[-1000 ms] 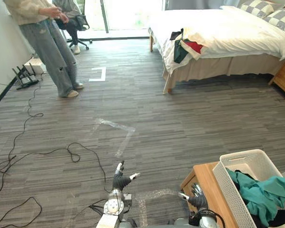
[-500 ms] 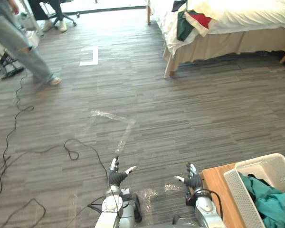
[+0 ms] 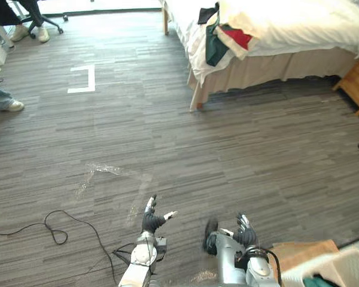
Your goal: Tidy the bed and pick cloth on bed and put in laundry
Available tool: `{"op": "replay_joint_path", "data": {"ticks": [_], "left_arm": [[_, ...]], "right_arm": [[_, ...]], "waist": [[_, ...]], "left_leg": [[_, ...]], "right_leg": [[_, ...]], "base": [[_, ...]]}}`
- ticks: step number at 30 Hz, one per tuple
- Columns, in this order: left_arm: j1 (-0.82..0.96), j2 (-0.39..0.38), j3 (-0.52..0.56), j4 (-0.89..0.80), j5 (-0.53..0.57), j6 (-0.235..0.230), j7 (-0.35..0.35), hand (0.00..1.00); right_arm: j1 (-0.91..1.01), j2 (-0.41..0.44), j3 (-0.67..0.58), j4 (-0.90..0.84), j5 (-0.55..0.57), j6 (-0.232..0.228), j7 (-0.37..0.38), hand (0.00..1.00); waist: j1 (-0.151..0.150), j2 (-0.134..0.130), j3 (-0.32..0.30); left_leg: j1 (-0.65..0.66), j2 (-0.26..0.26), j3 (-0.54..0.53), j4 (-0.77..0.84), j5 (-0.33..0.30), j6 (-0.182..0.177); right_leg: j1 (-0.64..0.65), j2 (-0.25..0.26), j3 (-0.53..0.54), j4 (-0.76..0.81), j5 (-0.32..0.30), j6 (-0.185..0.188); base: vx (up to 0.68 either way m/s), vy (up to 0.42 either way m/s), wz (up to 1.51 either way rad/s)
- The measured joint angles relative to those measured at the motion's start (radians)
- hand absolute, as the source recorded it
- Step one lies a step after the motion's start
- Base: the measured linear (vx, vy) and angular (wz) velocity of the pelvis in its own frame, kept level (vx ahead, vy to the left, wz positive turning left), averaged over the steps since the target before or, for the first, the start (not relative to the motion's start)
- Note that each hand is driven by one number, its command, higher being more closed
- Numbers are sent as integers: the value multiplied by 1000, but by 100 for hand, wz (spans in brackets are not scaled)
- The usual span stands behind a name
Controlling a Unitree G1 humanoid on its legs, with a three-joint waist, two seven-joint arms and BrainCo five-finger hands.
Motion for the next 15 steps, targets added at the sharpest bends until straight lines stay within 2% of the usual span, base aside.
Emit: {"op": "replay_joint_path", "data": {"ticks": [1,2,3,4,5,6,7,9,11,12,13,14,15], "left_arm": [[0,-4,4,11,1,-1,0,0],[0,-5,17,18,7,-1,-1,0],[3,-8,20,19,8,-1,-1,0],[8,-29,32,16,7,-3,-2,0],[12,-40,31,16,7,-3,-3,0],[24,-51,31,14,5,-4,-7,0],[39,-53,33,7,-6,-6,-18,0],[43,-53,33,2,-9,-6,-22,0],[60,-52,34,-22,-9,-6,-22,0],[66,-51,35,-37,-9,-6,-23,0],[67,-52,35,-44,-9,-6,-23,0],[66,-55,34,-66,-9,-6,-24,0],[63,-61,34,-83,-8,-10,-25,0]], "right_arm": [[-13,-2,-8,0,2,0,1,0],[-24,3,-9,-2,4,0,1,0],[-25,2,-9,-2,5,0,2,0],[-22,-1,-13,-4,7,0,2,0],[-20,-6,-14,-6,15,0,-1,0],[-12,-13,-14,-26,25,0,-1,0],[-13,-18,-12,-63,33,-5,-3,0],[-23,-24,-12,-80,33,-14,-6,0],[-39,-29,-13,-77,33,-17,-7,0],[-28,-28,-13,-76,33,-14,-3,0],[-21,-29,-13,-76,32,-11,1,0],[-18,-30,-14,-76,32,-3,2,0],[-21,-33,-14,-76,31,-1,2,0]], "waist": [[3,28,-1],[3,28,0],[6,31,1],[15,66,17],[21,71,27],[28,61,42],[36,37,45],[47,33,45],[65,37,45],[71,37,47],[71,35,46],[70,31,46],[75,29,45]], "left_leg": [[-25,36,-6,87,63,8],[-106,67,-31,268,178,28],[-154,94,-50,377,247,45],[-279,173,-108,742,268,69],[-313,188,-125,871,249,90],[-374,178,-151,1045,192,124],[-460,134,-135,1115,135,152],[-541,93,-112,1087,98,150],[-660,22,-75,916,63,149],[-696,-26,-55,747,61,153],[-696,-51,-45,636,62,152],[-697,-101,-26,382,74,149],[-694,-142,-10,153,133,141]], "right_leg": [[-12,25,-2,77,-68,-20],[0,47,-1,114,-134,-32],[28,63,6,105,-157,-35],[169,139,-5,23,-182,-40],[237,169,-2,-12,-186,-50],[353,200,11,-65,-202,-74],[434,218,55,-106,-239,-89],[471,228,97,-133,-260,-96],[523,236,159,-175,-280,-99],[560,233,176,-206,-293,-89],[576,231,178,-220,-296,-73],[620,225,181,-245,-319,-58],[658,224,189,-267,-335,-45]], "base": [[715,-502,-38],[556,-434,-38],[845,-535,-38],[693,-363,-37],[767,-347,-53],[622,-243,-74],[493,-183,-80],[364,-88,-82],[506,-41,-87],[414,21,-40],[619,64,-13],[658,98,1],[689,117,-3]]}}
